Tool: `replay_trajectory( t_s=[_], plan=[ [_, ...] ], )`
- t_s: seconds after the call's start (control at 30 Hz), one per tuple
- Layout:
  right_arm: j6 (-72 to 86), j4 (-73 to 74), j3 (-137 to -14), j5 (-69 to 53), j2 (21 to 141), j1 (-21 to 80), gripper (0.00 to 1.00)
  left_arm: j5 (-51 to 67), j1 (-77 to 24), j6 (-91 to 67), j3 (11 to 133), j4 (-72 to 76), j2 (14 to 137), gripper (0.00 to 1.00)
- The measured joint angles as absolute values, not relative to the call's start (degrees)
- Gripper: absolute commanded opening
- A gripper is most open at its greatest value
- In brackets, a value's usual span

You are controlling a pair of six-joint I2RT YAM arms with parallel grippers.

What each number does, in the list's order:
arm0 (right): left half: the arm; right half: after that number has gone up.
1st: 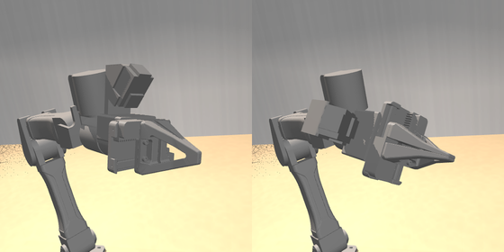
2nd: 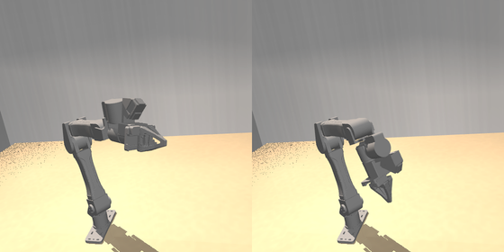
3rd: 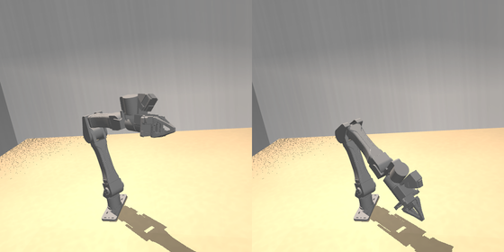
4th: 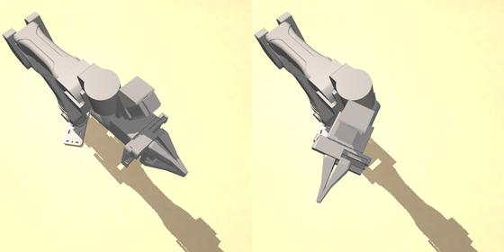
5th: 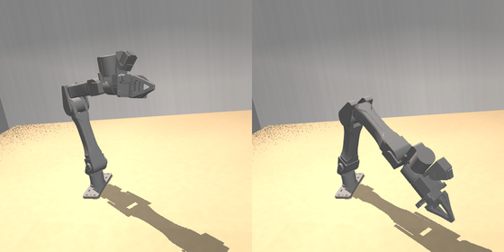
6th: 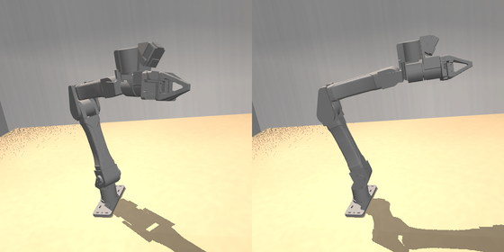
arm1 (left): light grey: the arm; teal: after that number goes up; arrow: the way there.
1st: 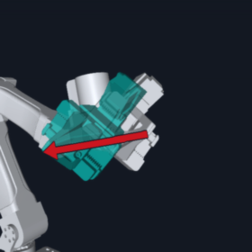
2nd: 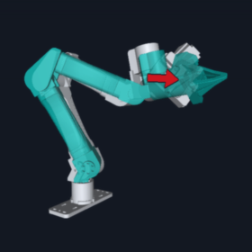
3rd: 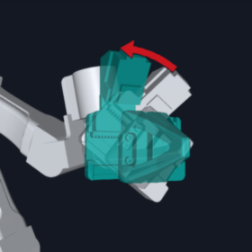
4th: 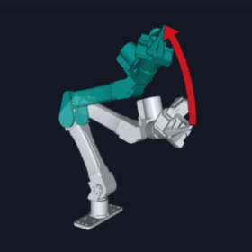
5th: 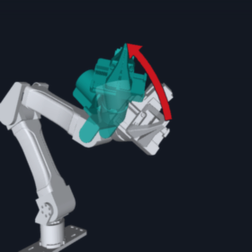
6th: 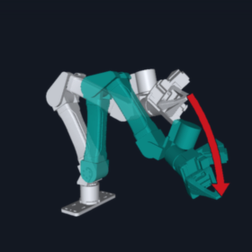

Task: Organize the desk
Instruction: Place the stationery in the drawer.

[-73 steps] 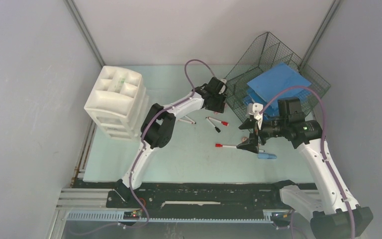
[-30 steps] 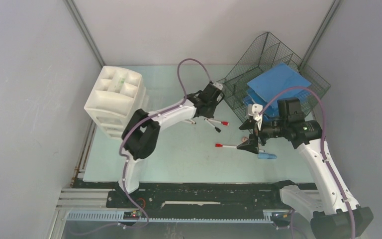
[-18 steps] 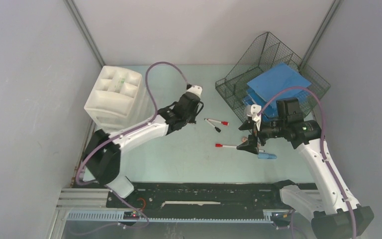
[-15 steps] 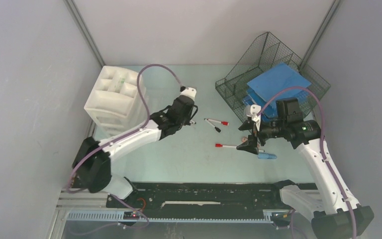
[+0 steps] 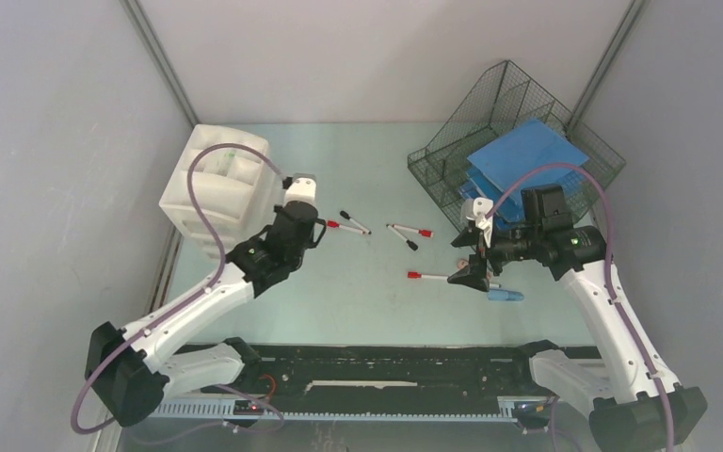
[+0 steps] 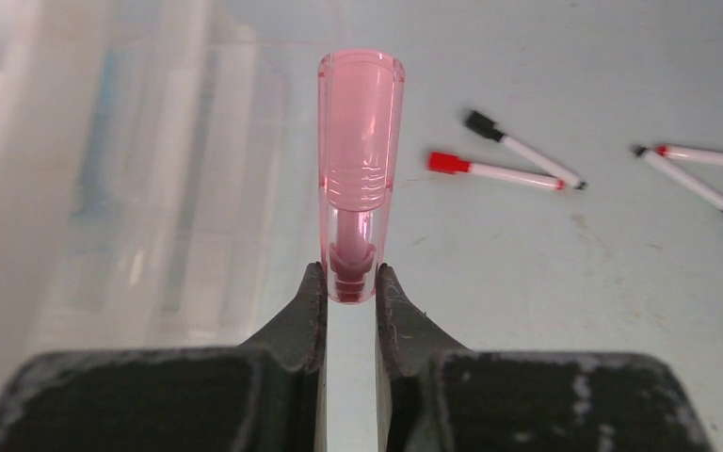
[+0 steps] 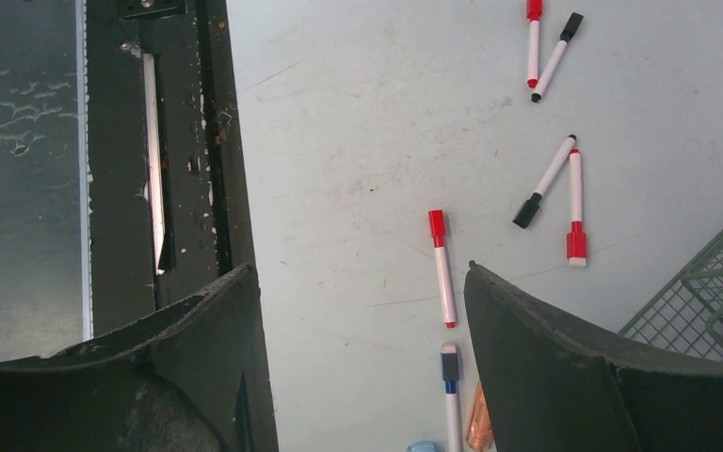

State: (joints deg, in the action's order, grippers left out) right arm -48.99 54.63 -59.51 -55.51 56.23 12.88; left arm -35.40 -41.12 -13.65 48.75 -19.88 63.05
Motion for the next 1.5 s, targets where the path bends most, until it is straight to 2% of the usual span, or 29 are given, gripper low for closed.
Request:
replay_trajectory(
  t_s=[0.13, 0.4, 0.6, 0.9, 1.1, 1.33, 1.5],
  plan=[
    [-49.0, 54.7, -59.5, -55.5, 56.3, 12.8, 0.87, -35.9, -36.2, -14.5, 47.5, -22.2, 60.4, 0.00],
    [-49.0, 54.7, -59.5, -55.6, 56.3, 12.4, 0.87, -38.5, -31.5, -14.6, 47.4, -25.5, 60.9, 0.17],
    [-49.0, 54.7, -59.5, -55.7, 56.5, 12.3, 0.87, -42.9, -30.4, -14.7, 49.4, -28.9, 66.6, 0.47],
    [-49.3, 54.8, -59.5, -55.8, 56.9, 11.6, 0.87, -44.1, -30.2, -15.0, 55.5, -31.9, 70.3, 0.58],
    [-50.2, 55.3, -59.3, -55.8, 57.6, 11.1, 0.87, -35.5, -30.2, -14.8, 54.6, -31.0, 64.6, 0.70],
    [-53.0, 54.5, -55.9, -55.6, 57.6, 10.6, 0.87, -20.0, -30.2, -16.7, 42.5, -21.9, 48.8, 0.98],
    [-59.1, 55.9, -55.7, -52.5, 58.1, 12.9, 0.88, -13.4, -30.2, -19.1, 36.9, -19.8, 41.7, 1.00]
  ],
)
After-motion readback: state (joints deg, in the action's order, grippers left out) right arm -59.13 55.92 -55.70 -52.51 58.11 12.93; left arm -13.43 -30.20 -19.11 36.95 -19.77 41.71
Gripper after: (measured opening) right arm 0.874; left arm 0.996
